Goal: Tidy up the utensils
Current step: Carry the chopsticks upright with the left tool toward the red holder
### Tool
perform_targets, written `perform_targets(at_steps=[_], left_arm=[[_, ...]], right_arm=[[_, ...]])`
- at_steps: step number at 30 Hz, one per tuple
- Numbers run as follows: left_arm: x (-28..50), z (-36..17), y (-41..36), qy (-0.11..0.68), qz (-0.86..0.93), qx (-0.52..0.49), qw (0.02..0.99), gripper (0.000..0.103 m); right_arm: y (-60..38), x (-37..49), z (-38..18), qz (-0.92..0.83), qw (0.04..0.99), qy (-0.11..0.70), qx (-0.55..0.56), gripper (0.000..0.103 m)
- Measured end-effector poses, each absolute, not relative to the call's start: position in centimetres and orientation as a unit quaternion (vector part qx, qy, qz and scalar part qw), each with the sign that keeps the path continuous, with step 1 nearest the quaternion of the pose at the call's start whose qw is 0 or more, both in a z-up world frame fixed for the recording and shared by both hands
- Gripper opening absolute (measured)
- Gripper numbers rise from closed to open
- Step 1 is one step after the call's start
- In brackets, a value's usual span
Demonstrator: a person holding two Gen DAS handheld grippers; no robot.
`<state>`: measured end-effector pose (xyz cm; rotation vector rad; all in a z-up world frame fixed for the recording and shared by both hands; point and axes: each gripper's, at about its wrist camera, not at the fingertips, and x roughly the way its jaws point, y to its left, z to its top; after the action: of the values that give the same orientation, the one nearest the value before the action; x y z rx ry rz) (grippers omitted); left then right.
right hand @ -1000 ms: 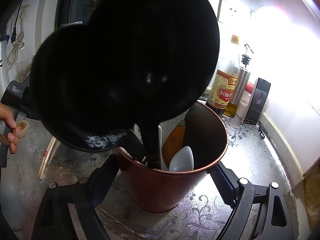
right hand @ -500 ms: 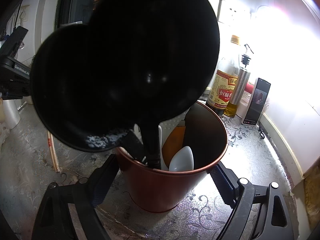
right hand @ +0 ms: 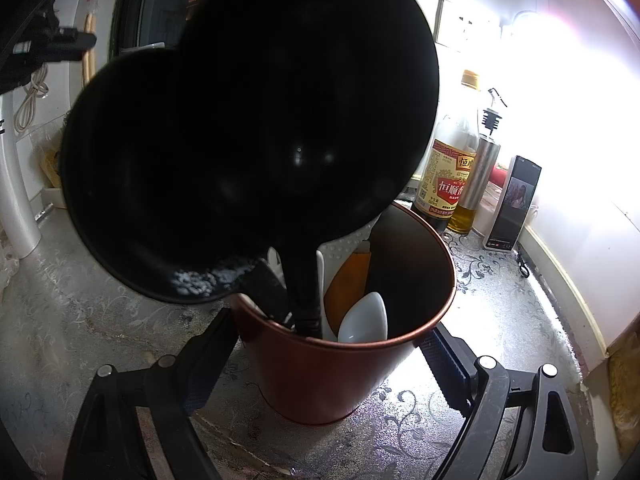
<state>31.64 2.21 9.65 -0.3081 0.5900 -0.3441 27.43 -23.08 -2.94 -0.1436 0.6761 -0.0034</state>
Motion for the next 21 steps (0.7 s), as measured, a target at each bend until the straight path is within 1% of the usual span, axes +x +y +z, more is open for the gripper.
perform_targets(at_steps=[4,8,16,21], left_arm=[[30.5,12.1,0.6,0.259,-0.199,-0.128,0.937,0.005],[30.2,13.4,-1.6,0.251,-0.227,-0.101,0.936,0.005],[29.6,14.6,-6.0,0.243,-0.282,-0.061,0.926,0.005],[29.7,14.4,-8.2,0.247,-0.303,-0.047,0.919,0.005]], right_arm=[[-23.1,27.4,-2.9,-0.002,0.941,0.331,-0.07,0.091],[-23.1,27.4,-2.9,-0.002,0.941,0.331,-0.071,0.091],[-23.0,27.4,-2.9,-0.002,0.941,0.331,-0.07,0.091],[-23.0,27.4,-2.9,-0.002,0.941,0.331,-0.07,0.091]])
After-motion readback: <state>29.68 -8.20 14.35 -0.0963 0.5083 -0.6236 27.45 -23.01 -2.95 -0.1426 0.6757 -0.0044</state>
